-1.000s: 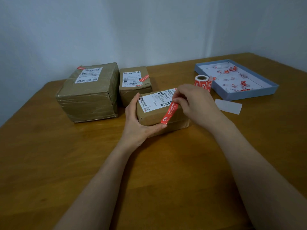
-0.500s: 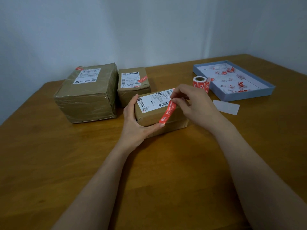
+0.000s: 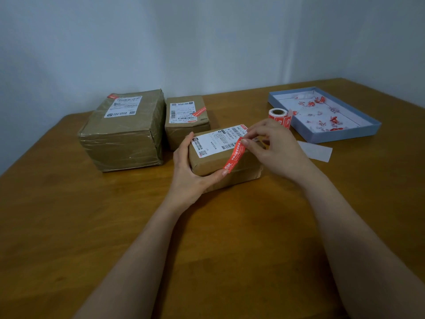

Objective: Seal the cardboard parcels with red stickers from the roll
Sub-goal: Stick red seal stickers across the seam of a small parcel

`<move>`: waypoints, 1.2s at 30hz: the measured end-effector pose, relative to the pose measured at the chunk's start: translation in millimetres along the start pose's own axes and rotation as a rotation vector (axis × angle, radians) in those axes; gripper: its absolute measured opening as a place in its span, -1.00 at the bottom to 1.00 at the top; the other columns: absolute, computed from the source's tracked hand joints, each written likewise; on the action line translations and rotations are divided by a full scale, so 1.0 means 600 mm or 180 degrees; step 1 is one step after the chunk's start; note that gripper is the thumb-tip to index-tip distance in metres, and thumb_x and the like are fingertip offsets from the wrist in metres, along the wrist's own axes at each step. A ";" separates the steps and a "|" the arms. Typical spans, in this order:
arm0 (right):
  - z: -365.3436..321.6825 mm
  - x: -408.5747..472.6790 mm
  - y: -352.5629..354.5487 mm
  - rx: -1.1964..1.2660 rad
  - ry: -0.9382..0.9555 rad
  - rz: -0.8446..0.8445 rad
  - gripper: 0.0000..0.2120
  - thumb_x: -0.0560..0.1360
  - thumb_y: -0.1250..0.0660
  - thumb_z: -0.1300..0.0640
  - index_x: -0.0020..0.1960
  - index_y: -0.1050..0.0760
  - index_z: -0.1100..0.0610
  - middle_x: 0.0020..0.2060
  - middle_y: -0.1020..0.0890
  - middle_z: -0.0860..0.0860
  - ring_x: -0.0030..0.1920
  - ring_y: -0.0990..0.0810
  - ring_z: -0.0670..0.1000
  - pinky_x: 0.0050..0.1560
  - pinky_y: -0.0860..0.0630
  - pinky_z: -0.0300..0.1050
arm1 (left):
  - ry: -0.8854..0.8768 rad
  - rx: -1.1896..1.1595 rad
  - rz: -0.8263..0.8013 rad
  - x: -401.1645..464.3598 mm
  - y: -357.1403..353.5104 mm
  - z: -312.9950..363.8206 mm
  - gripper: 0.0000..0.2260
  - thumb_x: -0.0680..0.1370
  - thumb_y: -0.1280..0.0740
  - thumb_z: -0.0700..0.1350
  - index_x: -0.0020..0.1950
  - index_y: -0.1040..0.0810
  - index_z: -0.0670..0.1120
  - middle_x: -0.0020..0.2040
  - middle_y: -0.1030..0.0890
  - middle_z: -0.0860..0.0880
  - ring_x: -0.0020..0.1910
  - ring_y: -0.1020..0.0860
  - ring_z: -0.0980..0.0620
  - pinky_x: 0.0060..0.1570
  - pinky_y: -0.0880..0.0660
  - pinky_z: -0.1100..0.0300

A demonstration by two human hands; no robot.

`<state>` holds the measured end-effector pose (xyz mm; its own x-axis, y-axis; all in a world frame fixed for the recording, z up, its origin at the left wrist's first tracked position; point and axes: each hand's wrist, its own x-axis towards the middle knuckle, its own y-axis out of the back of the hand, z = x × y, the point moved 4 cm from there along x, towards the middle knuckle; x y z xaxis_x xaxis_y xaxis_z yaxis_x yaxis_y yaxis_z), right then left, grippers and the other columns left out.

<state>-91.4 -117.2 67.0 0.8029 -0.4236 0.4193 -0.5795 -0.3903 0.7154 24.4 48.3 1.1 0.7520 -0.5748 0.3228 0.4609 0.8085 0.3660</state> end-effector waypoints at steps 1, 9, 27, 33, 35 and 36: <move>-0.001 0.000 0.001 0.0066 -0.0017 -0.0018 -0.84 0.52 -0.35 0.02 0.05 -0.61 0.05 0.10 -0.54 -0.04 0.12 -0.46 -0.10 0.17 -0.43 -0.17 | 0.0002 0.0002 0.0001 0.000 0.000 0.000 -0.04 0.27 -0.61 0.04 0.52 -0.12 0.18 0.46 -0.18 0.07 0.41 -0.21 0.13 0.39 -0.34 0.06; -0.002 -0.016 0.014 0.0430 -0.0133 0.0121 -0.88 0.50 -0.39 0.06 -0.02 -0.62 0.09 -0.06 -0.63 -0.07 0.02 -0.54 -0.12 0.03 -0.47 -0.26 | 0.0023 0.0026 -0.0001 -0.002 0.000 0.006 -0.03 0.26 -0.61 0.06 0.53 -0.11 0.17 0.47 -0.18 0.08 0.40 -0.21 0.16 0.36 -0.31 0.16; -0.012 -0.029 0.014 0.1002 0.0156 0.0631 -0.96 0.57 -0.29 0.14 0.00 -0.52 0.06 -0.07 -0.60 -0.11 0.04 -0.54 -0.18 0.02 -0.48 -0.34 | 0.0392 -0.0259 -0.0213 -0.006 0.019 0.011 -0.01 0.30 -0.56 0.03 0.56 -0.03 0.21 0.50 -0.27 0.08 0.28 -0.31 0.22 -0.05 -0.36 0.47; -0.018 -0.028 0.014 0.0867 0.0429 0.0846 -0.96 0.58 -0.28 0.16 -0.01 -0.51 0.07 -0.12 -0.57 -0.15 0.00 -0.53 -0.24 -0.03 -0.45 -0.44 | 0.0421 -0.0253 -0.0141 -0.008 0.019 0.020 -0.07 0.34 -0.53 0.03 0.57 -0.04 0.17 0.49 -0.28 0.08 0.23 -0.30 0.25 -0.15 -0.37 0.49; -0.020 -0.029 0.015 0.0899 0.0489 0.0891 -0.95 0.58 -0.27 0.18 -0.02 -0.50 0.06 -0.13 -0.56 -0.17 -0.01 -0.54 -0.23 -0.03 -0.47 -0.41 | 0.0456 -0.0285 -0.0142 -0.008 0.018 0.021 -0.04 0.29 -0.51 0.10 0.57 -0.04 0.16 0.49 -0.28 0.07 0.26 -0.29 0.22 -0.10 -0.35 0.47; -0.020 -0.029 0.016 0.0913 0.0503 0.0910 -0.95 0.58 -0.27 0.18 -0.02 -0.49 0.06 -0.13 -0.56 -0.18 -0.01 -0.55 -0.21 -0.03 -0.49 -0.39 | 0.0472 -0.0298 -0.0151 -0.008 0.018 0.022 -0.03 0.27 -0.49 0.13 0.57 -0.04 0.16 0.49 -0.28 0.06 0.27 -0.29 0.20 -0.08 -0.34 0.45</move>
<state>-109.2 -103.5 73.1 0.6031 -0.4261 0.6743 -0.7790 -0.4963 0.3831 19.2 58.0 15.2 0.7865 -0.5931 0.1722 0.5341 0.7932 0.2925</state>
